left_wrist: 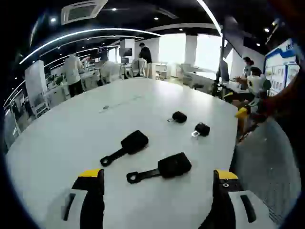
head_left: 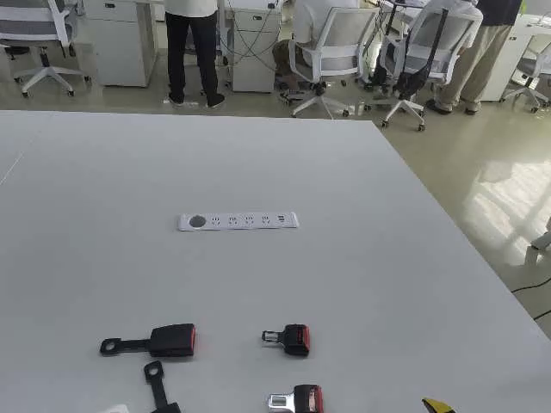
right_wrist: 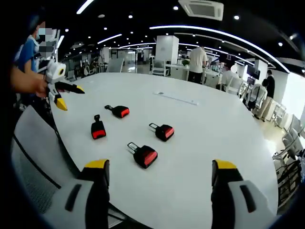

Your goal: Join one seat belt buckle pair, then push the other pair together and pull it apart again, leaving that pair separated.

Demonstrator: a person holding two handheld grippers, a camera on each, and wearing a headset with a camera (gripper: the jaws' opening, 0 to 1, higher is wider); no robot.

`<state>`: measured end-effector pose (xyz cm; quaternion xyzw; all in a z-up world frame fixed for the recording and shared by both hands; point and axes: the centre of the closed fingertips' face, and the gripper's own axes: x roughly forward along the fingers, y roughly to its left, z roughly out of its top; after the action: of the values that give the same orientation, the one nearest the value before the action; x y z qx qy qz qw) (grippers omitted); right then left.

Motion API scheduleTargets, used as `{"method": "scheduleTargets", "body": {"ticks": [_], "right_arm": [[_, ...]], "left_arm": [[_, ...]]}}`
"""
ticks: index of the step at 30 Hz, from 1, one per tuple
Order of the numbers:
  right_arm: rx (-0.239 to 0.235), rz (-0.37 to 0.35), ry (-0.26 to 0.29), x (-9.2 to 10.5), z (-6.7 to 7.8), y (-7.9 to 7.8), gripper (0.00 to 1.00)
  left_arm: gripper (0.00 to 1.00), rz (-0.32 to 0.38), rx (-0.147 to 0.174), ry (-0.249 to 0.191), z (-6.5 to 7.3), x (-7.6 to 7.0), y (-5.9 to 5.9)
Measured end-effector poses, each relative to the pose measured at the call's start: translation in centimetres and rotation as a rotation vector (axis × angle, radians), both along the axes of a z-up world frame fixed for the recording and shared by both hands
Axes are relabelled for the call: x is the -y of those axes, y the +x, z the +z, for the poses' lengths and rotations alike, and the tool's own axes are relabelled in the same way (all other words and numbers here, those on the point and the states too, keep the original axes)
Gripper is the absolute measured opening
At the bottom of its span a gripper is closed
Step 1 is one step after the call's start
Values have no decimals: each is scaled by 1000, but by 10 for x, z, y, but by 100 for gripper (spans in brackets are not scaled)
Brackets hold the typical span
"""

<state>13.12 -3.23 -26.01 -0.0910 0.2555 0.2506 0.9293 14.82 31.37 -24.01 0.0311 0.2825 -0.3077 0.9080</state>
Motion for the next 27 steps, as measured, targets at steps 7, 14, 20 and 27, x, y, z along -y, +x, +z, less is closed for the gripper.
{"method": "scheduleTargets", "body": {"ticks": [7, 14, 20, 27], "right_arm": [[3, 12, 5, -8, 2, 1, 92], [2, 10, -3, -8, 2, -1, 92], [3, 1, 2, -8, 3, -2, 92], [1, 0, 2, -8, 2, -2, 92]], "left_arm": [[100, 3, 0, -6, 0, -1, -2], [100, 4, 1, -10, 8, 5, -8], [100, 0, 0, -9, 11, 8, -10], [100, -4, -12, -11, 11, 9, -12]]}}
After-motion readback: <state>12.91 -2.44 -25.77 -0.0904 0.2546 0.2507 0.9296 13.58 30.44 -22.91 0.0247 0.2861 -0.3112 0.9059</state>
